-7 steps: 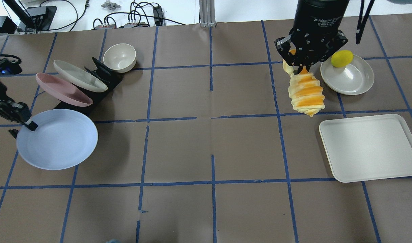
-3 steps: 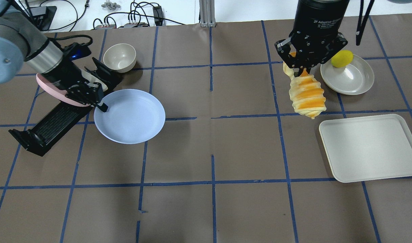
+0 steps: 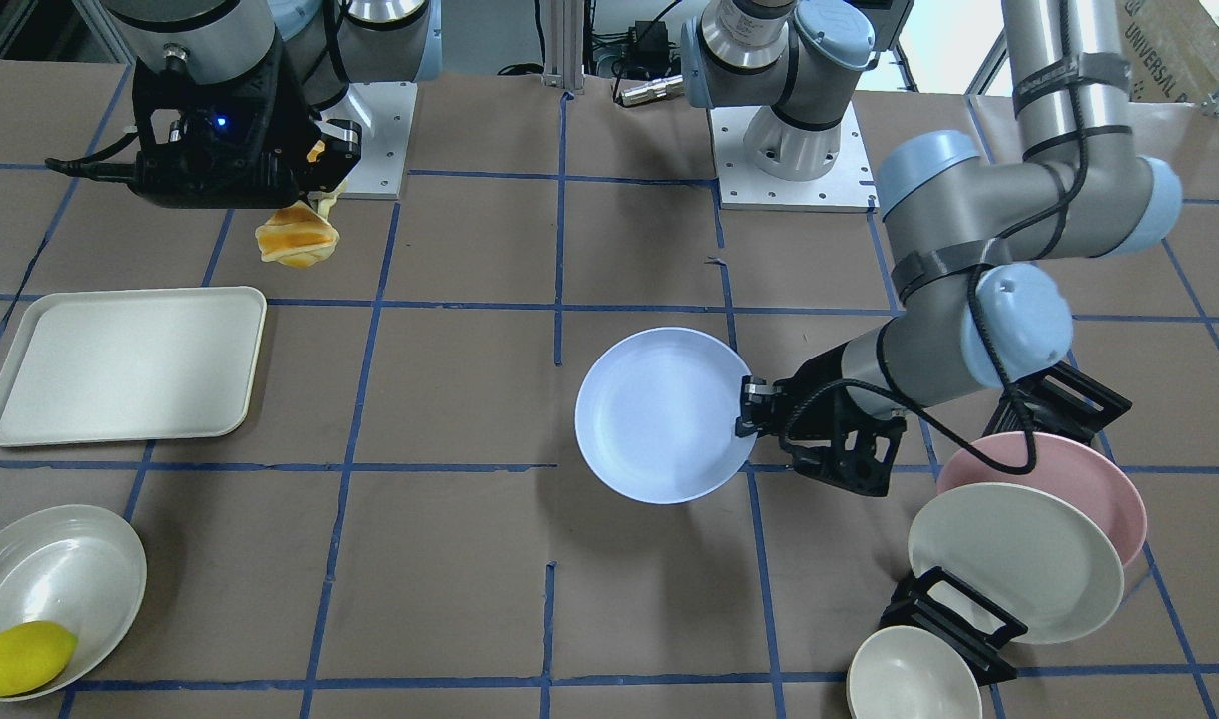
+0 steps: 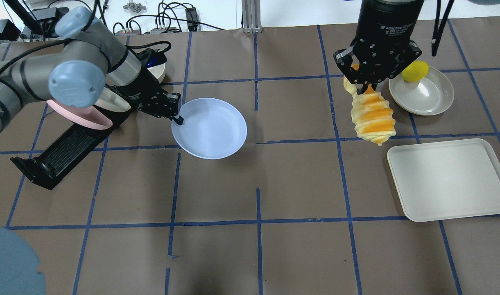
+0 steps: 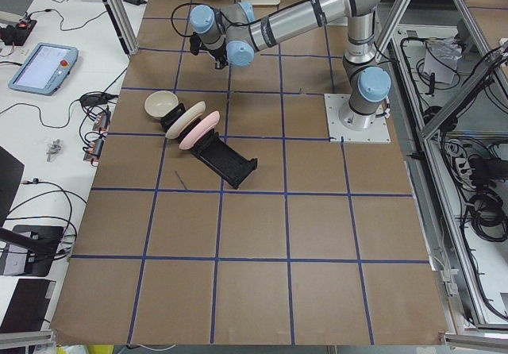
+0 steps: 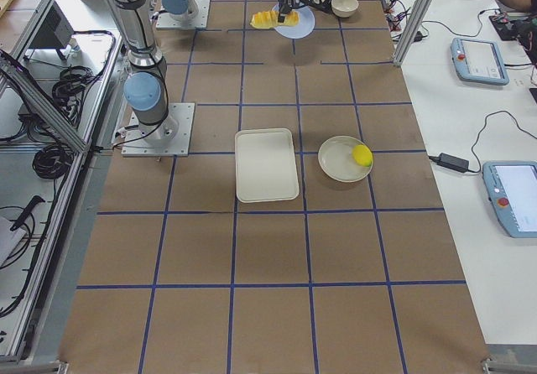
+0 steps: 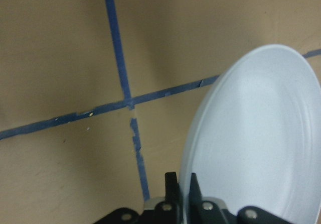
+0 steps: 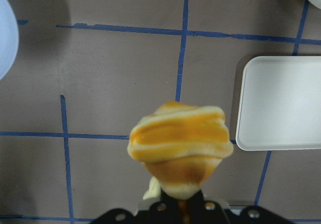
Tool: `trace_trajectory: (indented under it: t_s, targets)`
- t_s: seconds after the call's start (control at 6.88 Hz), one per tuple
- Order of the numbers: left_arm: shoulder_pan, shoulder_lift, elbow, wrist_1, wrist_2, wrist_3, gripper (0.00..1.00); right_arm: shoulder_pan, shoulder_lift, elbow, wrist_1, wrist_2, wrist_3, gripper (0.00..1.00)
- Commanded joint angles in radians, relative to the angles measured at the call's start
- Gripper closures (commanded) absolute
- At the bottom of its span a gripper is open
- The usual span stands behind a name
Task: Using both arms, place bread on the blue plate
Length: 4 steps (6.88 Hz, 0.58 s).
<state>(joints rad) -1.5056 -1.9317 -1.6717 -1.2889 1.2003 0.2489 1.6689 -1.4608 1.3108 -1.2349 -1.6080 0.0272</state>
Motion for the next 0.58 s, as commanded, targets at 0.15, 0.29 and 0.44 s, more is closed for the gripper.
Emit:
trace_trajectory:
  t_s: [0.15, 0.29, 0.44]
  targets:
    - [-0.122, -0.099, -0.023, 0.234, -0.011, -0.152, 0.90, 0.000, 0.002, 0.010, -0.002, -0.021, -0.035, 0.99]
    - [-0.131, -0.127, -0.025, 0.276, -0.007, -0.158, 0.85, -0.001, 0.004, 0.010, -0.002, -0.021, -0.038, 0.98]
    - [-0.131, -0.127, -0.028, 0.278, -0.008, -0.165, 0.45, -0.002, 0.004, 0.011, -0.002, -0.021, -0.039, 0.98]
